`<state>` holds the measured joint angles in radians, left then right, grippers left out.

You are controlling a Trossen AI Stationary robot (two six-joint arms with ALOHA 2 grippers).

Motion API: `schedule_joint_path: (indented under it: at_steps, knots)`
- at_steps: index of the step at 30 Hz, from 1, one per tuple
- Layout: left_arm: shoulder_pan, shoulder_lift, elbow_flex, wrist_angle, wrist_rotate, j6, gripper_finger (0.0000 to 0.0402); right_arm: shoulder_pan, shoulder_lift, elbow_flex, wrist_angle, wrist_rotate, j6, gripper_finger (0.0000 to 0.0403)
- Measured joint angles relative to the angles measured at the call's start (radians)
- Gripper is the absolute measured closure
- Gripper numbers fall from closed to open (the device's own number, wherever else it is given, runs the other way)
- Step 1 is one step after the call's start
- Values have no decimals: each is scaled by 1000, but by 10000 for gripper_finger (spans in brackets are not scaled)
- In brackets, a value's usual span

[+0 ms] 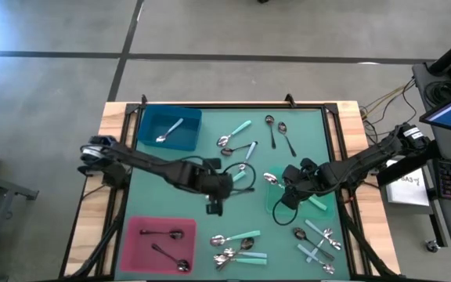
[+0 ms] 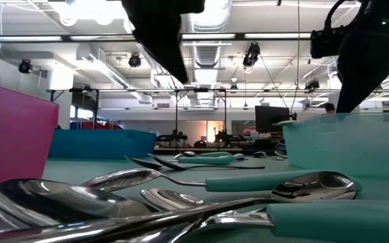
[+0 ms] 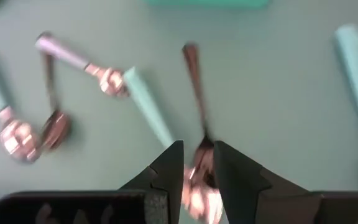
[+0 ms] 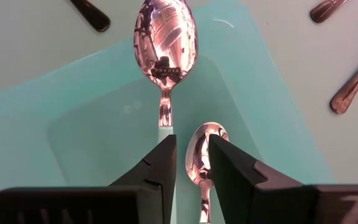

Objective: Sort silverware by color (type)
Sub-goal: Put the green spoon into the green bin

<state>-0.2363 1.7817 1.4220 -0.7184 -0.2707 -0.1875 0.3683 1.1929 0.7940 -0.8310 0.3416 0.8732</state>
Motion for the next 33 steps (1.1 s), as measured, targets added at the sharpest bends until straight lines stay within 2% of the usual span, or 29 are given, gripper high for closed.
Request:
schedule_joint_path:
  at_steps: [4,14,17,22,26,33]
  knots:
    - [19,0,-74,174,4,55,329,0,0,0,0,0,-9,317]
    - [23,1,-272,469,8,90,329,0,0,0,4,0,-9,316]
    - [23,2,-295,470,3,93,329,0,0,0,4,0,-9,322]
    - [37,2,-304,475,-85,76,329,0,0,0,7,0,-9,329]
    - [59,2,-308,479,-86,-29,329,0,0,0,7,0,-9,329]
    - [56,2,-321,490,-84,-39,329,0,0,0,9,0,-9,319]
